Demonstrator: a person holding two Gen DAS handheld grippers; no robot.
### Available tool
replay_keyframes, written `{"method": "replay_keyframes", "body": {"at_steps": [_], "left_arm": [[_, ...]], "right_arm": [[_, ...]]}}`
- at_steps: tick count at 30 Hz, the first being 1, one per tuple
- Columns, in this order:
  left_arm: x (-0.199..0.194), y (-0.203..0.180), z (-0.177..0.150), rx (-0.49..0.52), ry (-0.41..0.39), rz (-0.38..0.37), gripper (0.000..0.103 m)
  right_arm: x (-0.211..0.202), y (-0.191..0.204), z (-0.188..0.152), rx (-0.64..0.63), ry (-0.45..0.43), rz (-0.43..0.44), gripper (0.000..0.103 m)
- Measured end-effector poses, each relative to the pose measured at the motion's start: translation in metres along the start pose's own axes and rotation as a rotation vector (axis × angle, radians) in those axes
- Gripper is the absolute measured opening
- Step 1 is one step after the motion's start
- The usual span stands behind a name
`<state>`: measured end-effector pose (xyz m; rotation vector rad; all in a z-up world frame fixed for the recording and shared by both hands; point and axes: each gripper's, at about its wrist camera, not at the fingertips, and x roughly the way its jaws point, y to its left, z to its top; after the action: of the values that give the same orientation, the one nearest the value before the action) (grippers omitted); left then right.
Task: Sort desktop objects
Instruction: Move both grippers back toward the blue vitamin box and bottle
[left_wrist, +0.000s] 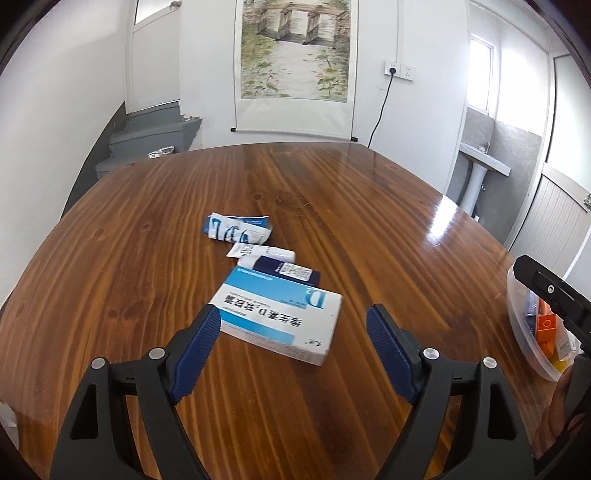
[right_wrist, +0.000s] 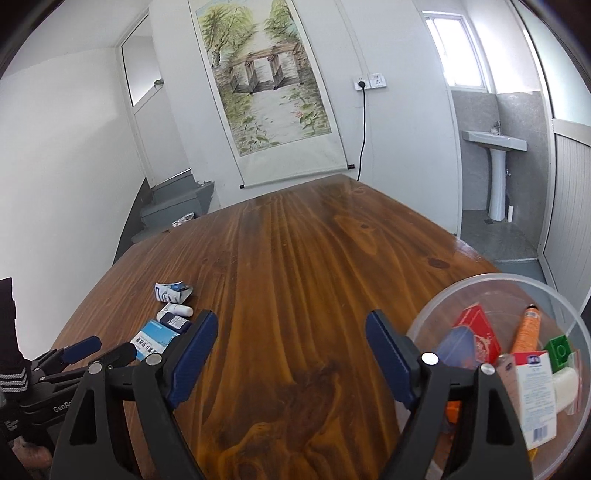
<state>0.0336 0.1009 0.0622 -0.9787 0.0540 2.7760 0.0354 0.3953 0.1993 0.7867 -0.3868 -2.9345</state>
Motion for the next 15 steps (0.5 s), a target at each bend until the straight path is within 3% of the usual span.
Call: {"method": "replay_keyframes", "body": {"at_steps": [9,15], "left_arm": [[0.001,0.050,0.007,-0.008,0.012,0.103,0.084],[0.010,0.081,0.006,-0.044,0.031,0.138,0.084]], "right_arm": [[0.044,0.039,-0.010,-0.022,0.188,0.116,0.085],[0.062,0.069,-0.015,-0.092,0.237,0.149,0.085]]}}
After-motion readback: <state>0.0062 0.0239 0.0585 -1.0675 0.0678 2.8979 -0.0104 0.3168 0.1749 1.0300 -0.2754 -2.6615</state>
